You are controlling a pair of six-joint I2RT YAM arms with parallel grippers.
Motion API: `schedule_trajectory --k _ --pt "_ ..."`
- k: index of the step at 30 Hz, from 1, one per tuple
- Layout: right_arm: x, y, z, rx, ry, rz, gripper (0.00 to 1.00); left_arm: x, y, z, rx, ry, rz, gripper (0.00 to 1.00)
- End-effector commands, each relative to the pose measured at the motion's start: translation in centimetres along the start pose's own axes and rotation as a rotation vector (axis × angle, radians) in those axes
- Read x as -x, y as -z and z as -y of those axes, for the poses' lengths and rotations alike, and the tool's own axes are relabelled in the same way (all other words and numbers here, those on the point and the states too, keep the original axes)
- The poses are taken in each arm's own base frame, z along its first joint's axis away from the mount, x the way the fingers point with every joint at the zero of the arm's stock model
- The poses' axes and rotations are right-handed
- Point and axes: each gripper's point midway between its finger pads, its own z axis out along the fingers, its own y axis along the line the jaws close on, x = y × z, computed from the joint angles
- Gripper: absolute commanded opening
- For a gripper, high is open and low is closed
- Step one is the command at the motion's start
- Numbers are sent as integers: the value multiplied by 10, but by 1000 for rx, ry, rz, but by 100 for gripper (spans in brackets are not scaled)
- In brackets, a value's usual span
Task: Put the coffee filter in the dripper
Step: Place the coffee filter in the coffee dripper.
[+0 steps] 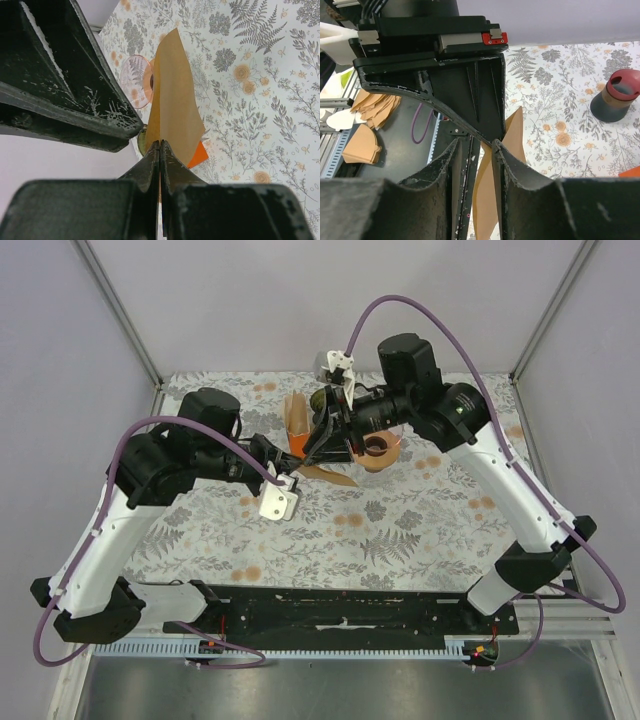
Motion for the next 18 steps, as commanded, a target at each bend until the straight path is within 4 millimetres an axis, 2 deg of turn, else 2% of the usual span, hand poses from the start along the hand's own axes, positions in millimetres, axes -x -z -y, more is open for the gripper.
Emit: schedule_trajectory --k 1,3,7,18 --pt "-7 -7 4 -7 -6 -22 32 5 5 -5 29 -45 4 2" --pt "-9 -7 7 -19 -7 -30 25 5 5 -5 30 -43 5 2" --pt "-15 -9 9 -20 -11 -46 29 5 5 -7 33 -38 2 2" --pt "-27 -11 24 -85 -28 -90 25 5 4 -8 40 -39 2 2"
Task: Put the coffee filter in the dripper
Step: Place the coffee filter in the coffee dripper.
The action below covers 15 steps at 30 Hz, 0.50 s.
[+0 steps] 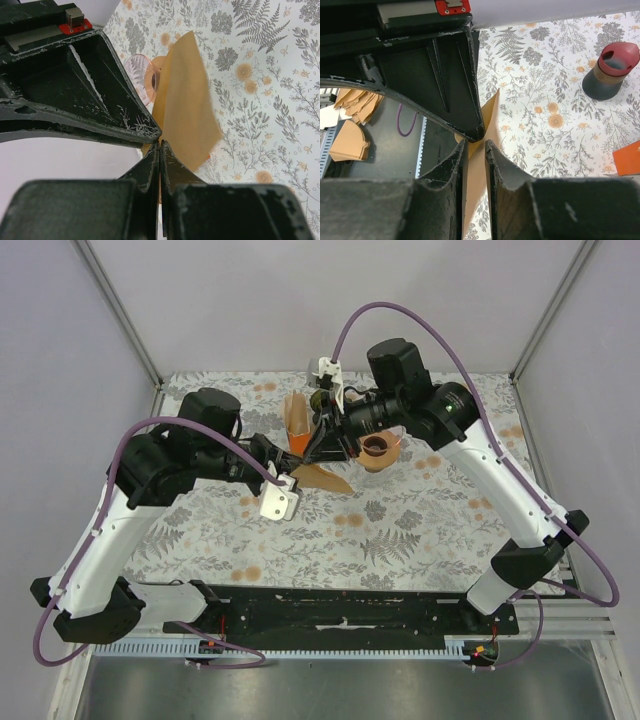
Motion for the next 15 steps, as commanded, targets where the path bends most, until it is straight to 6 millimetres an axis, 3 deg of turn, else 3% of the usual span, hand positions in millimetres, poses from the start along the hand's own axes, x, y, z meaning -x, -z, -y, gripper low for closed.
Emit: schedule_trajectory --k 1,7,15 --pt "-5 -3 9 -39 -2 -21 24 5 5 -7 35 -35 6 2" --pt "-7 -3 14 -63 -10 -32 21 5 6 -6 35 -43 5 2" --pt "-11 -12 4 -16 -2 -49 41 2 5 -7 38 -62 -13 2"
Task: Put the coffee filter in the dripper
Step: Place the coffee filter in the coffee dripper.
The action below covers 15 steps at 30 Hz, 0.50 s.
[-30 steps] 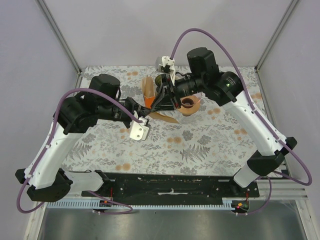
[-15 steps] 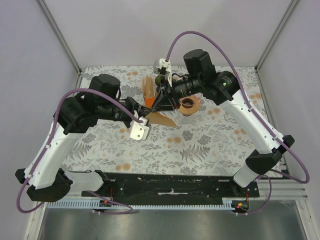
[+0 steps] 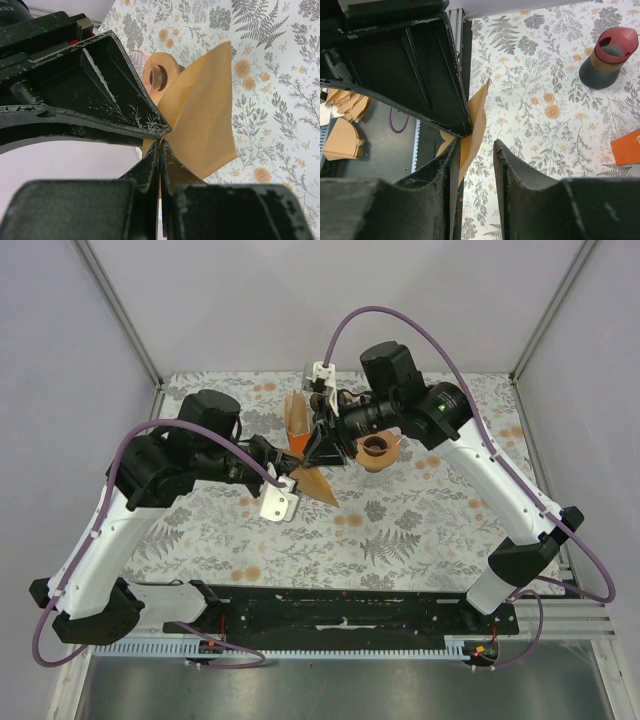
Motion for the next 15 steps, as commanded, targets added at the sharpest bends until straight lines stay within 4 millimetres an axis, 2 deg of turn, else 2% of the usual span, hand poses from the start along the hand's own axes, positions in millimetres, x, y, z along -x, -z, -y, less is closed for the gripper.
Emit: schedule_trajectory --k 1,5,11,15 --pt "0 -6 -7 22 15 -11 42 4 5 -9 41 -67 2 2" --pt "-4 -8 -4 9 5 -25 43 4 6 -11 47 -76 0 2" --pt "-13 -13 19 -99 -39 -60 27 8 7 -12 57 -83 12 2" --pt "-10 -15 21 -96 -43 -52 22 9 9 -10 58 -87 15 2"
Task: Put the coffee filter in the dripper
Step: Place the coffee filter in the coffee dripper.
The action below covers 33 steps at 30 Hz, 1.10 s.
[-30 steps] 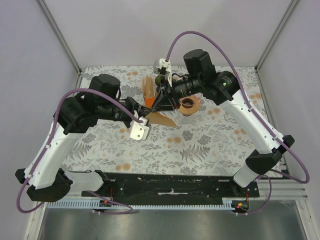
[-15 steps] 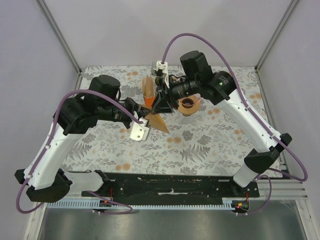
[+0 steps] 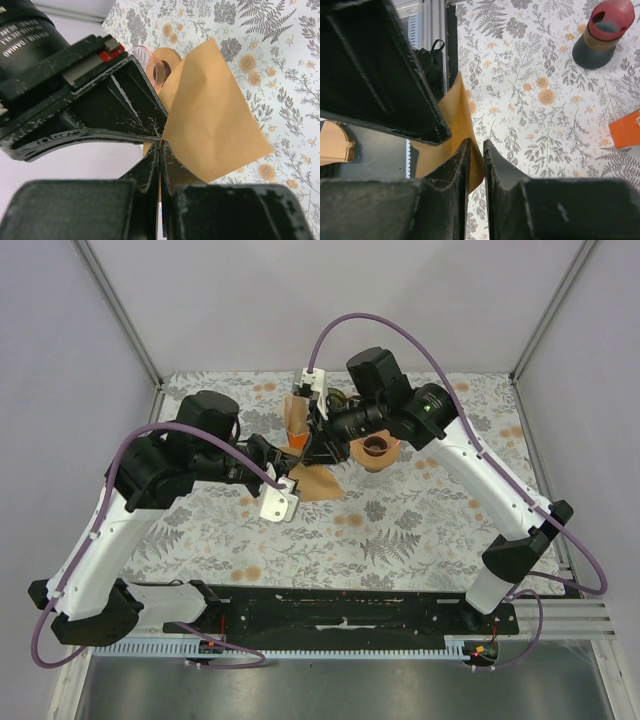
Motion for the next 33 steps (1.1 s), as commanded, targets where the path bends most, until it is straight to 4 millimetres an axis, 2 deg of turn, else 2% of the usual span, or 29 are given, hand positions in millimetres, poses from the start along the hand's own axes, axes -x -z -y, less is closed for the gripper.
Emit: schedule_trajectory --k 1,4,7,10,12,16,18,21,24,27,31,33 --pt "7 -2 6 -26 -8 14 22 11 7 -9 48 -68 33 2" --pt "8 -3 4 -12 -14 20 16 11 7 -8 46 -69 33 2" --pt "11 -2 0 7 -9 32 1 10 7 -8 48 -71 29 2" --pt "13 -2 5 -21 -15 41 0 10 7 -13 80 -42 26 2" --pt "14 1 16 -76 -33 48 0 9 8 -23 141 9 24 2" --pt "22 10 42 -204 -88 116 0 7 13 -55 361 214 49 43" --pt "27 18 58 -300 -122 162 0 7 20 -71 479 373 82 55" --pt "37 31 79 -439 -142 225 0 5 29 -93 619 618 140 63" --pt "47 45 99 -583 -182 303 0 2 33 -106 716 921 204 64" --pt "58 54 107 -653 -213 388 0 -15 33 -117 838 1169 218 62" --pt "67 56 108 -720 -214 464 0 -40 42 -132 996 1356 238 56" --pt "71 60 108 -764 -200 493 0 -52 41 -135 1039 1429 214 54"
